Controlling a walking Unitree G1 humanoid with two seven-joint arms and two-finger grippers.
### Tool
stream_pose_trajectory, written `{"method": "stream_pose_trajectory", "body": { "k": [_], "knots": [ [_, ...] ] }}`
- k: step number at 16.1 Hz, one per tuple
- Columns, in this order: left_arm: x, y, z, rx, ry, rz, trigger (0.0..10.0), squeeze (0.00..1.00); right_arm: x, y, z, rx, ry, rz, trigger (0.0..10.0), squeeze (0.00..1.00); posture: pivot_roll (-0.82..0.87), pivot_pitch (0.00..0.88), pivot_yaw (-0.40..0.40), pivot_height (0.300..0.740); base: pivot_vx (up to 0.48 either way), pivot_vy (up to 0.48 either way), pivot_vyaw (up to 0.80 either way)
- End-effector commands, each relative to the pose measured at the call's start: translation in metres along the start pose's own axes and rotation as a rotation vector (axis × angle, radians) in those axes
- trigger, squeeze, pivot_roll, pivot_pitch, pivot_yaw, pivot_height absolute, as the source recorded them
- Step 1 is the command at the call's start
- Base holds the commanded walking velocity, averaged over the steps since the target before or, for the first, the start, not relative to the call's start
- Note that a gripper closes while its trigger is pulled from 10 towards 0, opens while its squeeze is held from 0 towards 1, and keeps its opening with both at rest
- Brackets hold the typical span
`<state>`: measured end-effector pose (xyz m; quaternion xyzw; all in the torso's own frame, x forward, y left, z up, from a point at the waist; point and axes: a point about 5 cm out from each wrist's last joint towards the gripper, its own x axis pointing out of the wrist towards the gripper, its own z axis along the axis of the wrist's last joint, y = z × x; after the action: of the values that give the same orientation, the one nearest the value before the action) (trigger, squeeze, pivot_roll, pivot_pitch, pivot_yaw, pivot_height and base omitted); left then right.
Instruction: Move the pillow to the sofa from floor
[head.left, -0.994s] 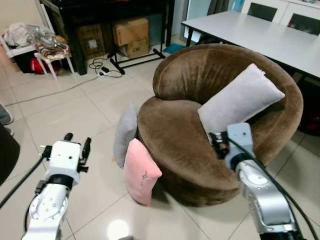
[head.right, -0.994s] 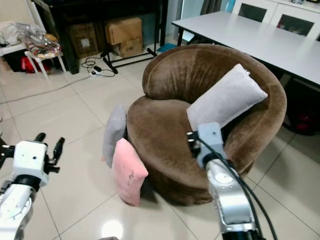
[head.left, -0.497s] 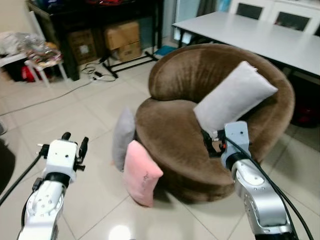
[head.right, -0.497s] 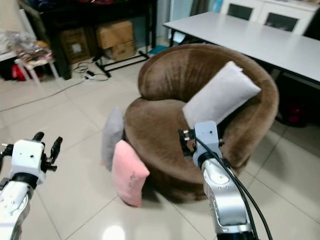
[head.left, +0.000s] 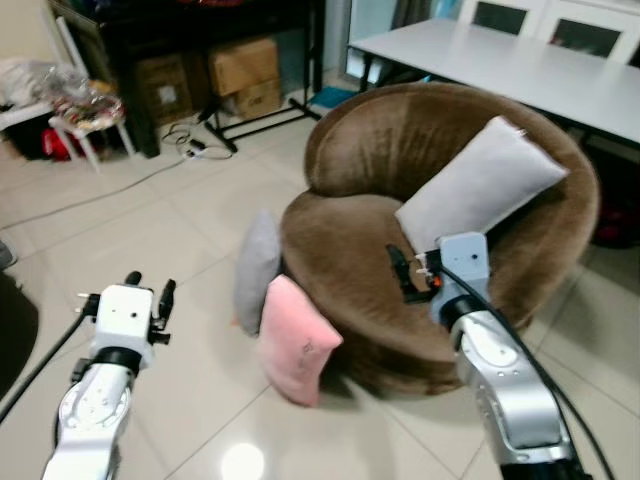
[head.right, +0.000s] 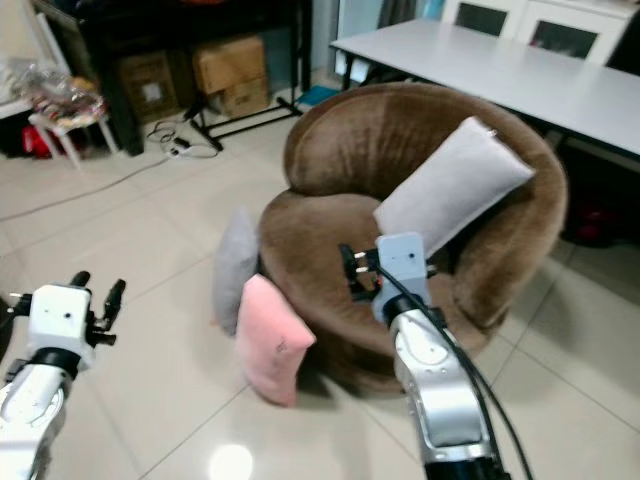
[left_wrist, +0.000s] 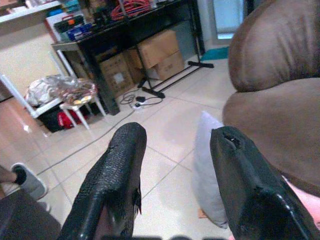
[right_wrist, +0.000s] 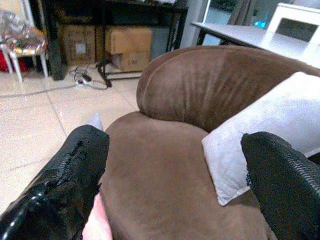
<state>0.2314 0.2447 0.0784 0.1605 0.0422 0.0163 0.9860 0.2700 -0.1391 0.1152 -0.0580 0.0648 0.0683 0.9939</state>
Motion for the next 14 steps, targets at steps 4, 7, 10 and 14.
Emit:
{"method": "stream_pose_trajectory", "body": {
  "k": [4,7,10,14],
  "knots": [
    [0.005,0.002,-0.003,-0.016,-0.008,-0.002,10.0,0.00,0.002,0.001,-0.004,-0.029,0.026,0.013,10.0,1.00,0.01,0.000,0.003,0.740,0.000,0.000,0.00],
    [0.005,0.001,0.002,-0.053,-0.041,-0.016,10.0,0.00,0.001,0.006,-0.004,-0.029,0.015,0.067,10.0,1.00,0.01,0.000,-0.004,0.740,0.000,0.000,0.53],
    [0.005,0.000,0.003,-0.054,-0.047,-0.016,10.0,0.00,0.002,0.008,-0.002,-0.027,0.009,0.074,10.0,1.00,0.01,0.000,-0.006,0.740,0.000,0.000,0.79],
    [0.003,-0.003,0.009,-0.063,-0.066,-0.016,10.0,0.00,0.004,0.006,-0.004,-0.019,0.051,0.070,10.0,1.00,0.01,0.000,-0.011,0.740,0.000,0.000,0.00]
  ]
}}
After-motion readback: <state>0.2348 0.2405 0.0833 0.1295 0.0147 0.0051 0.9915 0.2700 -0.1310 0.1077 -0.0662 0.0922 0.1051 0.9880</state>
